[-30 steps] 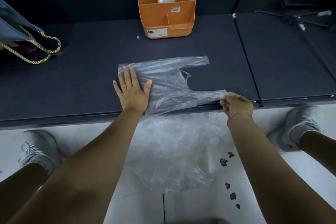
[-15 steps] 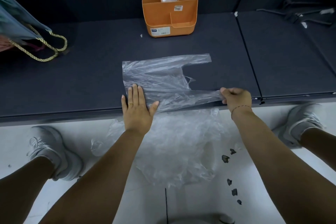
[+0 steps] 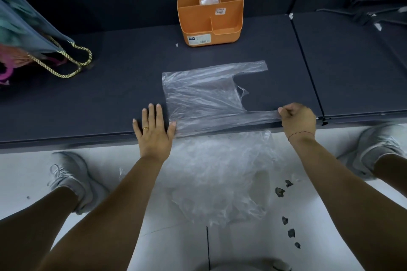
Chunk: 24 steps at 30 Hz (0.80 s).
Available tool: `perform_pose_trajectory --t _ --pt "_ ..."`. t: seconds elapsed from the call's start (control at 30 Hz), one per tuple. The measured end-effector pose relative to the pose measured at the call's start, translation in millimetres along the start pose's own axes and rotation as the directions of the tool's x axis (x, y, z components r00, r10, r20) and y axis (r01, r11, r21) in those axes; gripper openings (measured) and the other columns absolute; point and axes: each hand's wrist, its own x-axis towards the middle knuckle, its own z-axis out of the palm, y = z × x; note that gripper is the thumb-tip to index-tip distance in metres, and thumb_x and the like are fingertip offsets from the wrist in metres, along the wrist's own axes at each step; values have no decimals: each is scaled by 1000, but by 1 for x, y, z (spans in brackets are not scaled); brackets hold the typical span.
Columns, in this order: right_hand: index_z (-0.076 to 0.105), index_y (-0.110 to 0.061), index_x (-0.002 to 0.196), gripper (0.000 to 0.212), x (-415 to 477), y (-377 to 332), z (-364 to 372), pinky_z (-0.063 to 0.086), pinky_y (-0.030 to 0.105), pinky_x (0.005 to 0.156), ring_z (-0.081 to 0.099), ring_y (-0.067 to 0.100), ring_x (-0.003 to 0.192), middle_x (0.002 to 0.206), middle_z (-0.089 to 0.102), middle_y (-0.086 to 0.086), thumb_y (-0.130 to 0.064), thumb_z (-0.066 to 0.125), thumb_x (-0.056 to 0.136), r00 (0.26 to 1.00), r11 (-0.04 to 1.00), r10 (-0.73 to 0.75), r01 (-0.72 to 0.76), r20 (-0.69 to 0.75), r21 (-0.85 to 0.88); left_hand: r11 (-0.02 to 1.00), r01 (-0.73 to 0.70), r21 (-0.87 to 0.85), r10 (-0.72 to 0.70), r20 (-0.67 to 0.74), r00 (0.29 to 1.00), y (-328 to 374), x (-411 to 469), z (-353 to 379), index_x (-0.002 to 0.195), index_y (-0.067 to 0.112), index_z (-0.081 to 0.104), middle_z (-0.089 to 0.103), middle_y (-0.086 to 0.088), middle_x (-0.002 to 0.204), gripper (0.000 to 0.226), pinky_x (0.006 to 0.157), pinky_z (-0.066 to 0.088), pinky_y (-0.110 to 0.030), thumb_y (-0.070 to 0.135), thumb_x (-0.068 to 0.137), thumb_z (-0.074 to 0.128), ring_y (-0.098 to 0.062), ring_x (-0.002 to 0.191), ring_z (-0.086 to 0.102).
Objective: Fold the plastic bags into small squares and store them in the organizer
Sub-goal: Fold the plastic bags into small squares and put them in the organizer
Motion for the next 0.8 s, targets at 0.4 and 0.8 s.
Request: perform_pose_trajectory --t 0.4,0.8 --pt "62 -6 75 26 -11 -8 -12 34 21 54 47 10 55 60 54 1 -20 55 96 991 996 36 -46 126 77 -99 634 -767 -538 577 614 45 -42 -20 81 14 55 66 -12 96 41 73 49 -33 52 95 55 -19 74 56" --pt "66 1 84 29 -19 -6 0 38 24 71 55 21 63 68 61 9 -19 49 98 995 990 98 -100 24 94 -387 573 -722 -448 691 567 40 -41 -22 81 14 59 62 2 79 15 65 47 -19 18 95 63 -8 69 58"
